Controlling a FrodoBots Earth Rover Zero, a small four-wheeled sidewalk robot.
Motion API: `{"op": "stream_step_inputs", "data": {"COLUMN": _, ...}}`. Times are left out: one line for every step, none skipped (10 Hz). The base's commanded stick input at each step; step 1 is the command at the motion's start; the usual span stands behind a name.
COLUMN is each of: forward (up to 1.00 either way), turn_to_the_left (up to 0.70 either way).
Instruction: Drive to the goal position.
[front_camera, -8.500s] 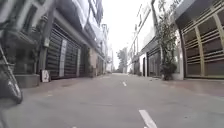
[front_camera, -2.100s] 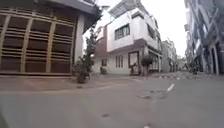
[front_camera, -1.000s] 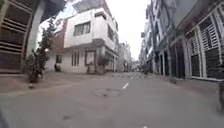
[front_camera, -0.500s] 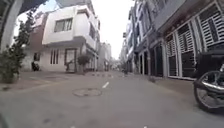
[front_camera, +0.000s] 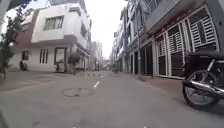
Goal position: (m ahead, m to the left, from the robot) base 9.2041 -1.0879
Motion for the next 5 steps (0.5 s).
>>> {"op": "stream_step_inputs", "data": {"forward": 0.0, "turn_to_the_left": 0.0}}
{"op": "stream_step_inputs", "data": {"forward": 0.0, "turn_to_the_left": 0.0}}
{"op": "stream_step_inputs", "data": {"forward": 0.07, "turn_to_the_left": 0.0}}
{"op": "stream_step_inputs", "data": {"forward": 0.57, "turn_to_the_left": 0.0}}
{"op": "stream_step_inputs", "data": {"forward": 0.7, "turn_to_the_left": 0.0}}
